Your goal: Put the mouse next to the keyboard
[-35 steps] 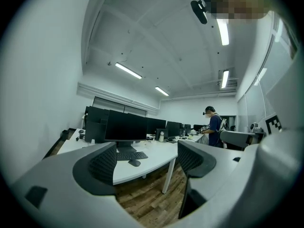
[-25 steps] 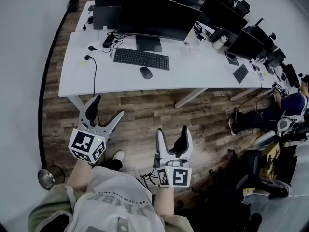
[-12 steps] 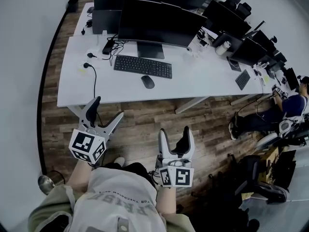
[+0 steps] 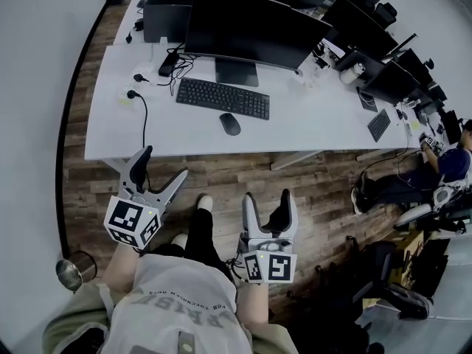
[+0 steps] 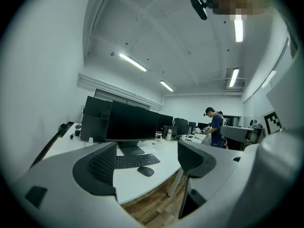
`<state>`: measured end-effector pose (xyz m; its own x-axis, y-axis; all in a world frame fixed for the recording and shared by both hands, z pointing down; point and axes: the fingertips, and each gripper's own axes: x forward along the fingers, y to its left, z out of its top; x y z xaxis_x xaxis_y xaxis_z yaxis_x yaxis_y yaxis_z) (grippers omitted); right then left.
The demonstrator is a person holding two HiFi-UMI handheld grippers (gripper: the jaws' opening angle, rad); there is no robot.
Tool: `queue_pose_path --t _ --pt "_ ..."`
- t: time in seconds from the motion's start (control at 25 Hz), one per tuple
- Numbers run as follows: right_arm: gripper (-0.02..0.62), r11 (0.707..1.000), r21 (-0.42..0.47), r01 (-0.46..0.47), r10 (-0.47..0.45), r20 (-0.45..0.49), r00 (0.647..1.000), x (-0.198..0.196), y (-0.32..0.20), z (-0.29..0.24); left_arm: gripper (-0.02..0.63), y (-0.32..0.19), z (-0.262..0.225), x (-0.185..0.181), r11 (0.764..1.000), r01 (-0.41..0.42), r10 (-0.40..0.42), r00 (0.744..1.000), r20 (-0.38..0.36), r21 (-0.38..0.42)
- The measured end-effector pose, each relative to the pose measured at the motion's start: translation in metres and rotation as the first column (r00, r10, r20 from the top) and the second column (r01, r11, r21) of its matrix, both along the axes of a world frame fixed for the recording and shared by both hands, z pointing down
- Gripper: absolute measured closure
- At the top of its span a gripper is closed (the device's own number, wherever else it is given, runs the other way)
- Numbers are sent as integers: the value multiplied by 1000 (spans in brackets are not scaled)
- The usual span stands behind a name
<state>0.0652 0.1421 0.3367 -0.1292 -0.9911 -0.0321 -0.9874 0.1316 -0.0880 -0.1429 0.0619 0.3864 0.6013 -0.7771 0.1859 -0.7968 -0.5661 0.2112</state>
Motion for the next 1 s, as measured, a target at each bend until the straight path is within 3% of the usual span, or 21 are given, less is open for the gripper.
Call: queue_pose_path --t 0.44,1.0 --pt "222 996 -21 89 -89 21 996 10 -74 8 221 -50 1 9 997 69 -69 997 15 -14" --pt "222 981 -23 191 -190 33 981 56 -169 19 221 -130 5 46 984 176 -176 984 36 -7"
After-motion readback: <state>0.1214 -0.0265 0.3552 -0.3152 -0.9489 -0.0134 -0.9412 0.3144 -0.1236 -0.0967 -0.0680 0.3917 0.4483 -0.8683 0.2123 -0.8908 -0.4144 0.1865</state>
